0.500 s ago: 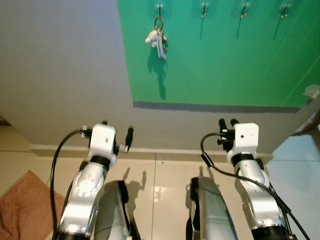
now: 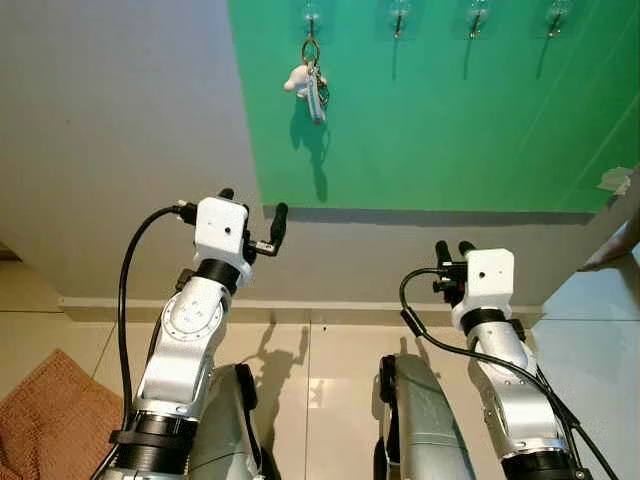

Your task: Setting the table

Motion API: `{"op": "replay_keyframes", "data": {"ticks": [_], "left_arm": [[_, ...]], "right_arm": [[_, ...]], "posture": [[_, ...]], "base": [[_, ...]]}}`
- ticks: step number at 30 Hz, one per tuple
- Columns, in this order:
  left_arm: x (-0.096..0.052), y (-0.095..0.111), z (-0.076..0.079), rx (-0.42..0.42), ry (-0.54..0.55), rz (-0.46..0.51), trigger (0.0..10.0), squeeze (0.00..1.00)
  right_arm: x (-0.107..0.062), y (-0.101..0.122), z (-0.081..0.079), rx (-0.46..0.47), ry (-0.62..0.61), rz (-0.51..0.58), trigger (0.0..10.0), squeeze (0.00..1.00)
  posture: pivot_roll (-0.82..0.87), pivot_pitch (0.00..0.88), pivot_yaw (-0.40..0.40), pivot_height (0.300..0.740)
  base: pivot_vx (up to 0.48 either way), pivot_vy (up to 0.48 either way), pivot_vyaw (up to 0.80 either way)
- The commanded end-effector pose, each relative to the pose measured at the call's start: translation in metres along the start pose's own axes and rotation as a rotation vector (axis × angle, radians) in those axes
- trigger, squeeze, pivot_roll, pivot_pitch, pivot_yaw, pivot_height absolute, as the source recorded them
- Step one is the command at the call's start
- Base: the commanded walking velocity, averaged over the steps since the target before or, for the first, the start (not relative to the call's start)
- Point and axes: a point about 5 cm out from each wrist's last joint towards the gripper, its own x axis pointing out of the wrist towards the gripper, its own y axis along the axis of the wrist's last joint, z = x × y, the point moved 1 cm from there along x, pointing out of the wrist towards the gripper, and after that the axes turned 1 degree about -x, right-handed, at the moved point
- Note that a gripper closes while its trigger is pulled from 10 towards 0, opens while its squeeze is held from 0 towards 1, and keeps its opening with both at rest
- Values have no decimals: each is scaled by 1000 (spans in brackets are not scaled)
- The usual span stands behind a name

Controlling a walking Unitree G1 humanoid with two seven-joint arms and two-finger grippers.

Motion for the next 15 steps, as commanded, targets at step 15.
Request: {"op": "replay_keyframes", "data": {"ticks": [15], "left_arm": [[2, -1, 6, -124, -3, -43, 10000, 0]], "right_arm": [[-6, -3, 0, -3, 16, 2, 10000, 0]], "posture": [[-158, 38, 19, 581]], "base": [[0, 0, -54]]}}
